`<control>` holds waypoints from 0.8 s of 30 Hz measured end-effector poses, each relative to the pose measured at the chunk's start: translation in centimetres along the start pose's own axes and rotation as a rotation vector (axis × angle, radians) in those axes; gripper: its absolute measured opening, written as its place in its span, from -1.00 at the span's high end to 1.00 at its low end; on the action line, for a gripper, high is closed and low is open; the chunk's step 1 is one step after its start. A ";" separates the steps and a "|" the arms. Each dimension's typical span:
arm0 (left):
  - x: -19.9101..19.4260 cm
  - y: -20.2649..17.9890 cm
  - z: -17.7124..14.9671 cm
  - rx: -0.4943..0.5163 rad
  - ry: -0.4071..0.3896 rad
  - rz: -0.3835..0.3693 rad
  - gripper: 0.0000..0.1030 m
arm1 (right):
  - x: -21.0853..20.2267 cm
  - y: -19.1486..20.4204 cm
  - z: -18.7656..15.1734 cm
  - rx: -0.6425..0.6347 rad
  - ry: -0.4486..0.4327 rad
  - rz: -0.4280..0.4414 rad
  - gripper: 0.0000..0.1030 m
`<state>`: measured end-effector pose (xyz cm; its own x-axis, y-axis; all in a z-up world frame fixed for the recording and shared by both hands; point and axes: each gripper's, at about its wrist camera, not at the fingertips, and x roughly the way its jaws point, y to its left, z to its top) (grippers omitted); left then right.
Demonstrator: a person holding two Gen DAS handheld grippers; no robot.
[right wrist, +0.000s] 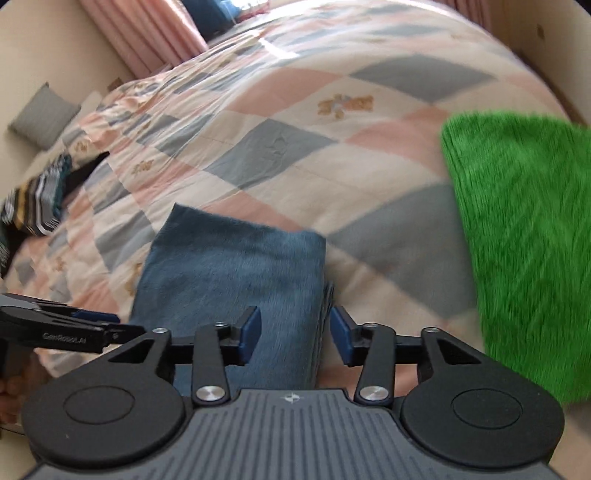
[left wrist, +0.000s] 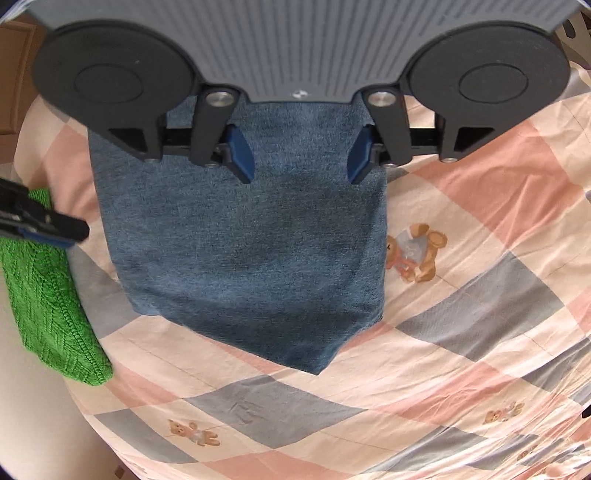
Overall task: Fold clothes
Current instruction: 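Grasp the stacked jeans and towel with both grippers from opposite sides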
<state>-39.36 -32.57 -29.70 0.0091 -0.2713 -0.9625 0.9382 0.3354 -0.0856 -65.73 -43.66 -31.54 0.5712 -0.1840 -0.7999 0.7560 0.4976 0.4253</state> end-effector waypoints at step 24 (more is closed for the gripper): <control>9.7 12.9 -0.1 -0.349 0.048 -0.628 -0.60 | 8.4 -3.7 -4.2 0.405 0.093 0.236 -0.58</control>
<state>-27.25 -30.81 -40.13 -0.5182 -0.4707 -0.7141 0.5960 0.4002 -0.6962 -65.02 -43.50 -41.59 0.7250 -0.0195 -0.6885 0.6836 0.1430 0.7157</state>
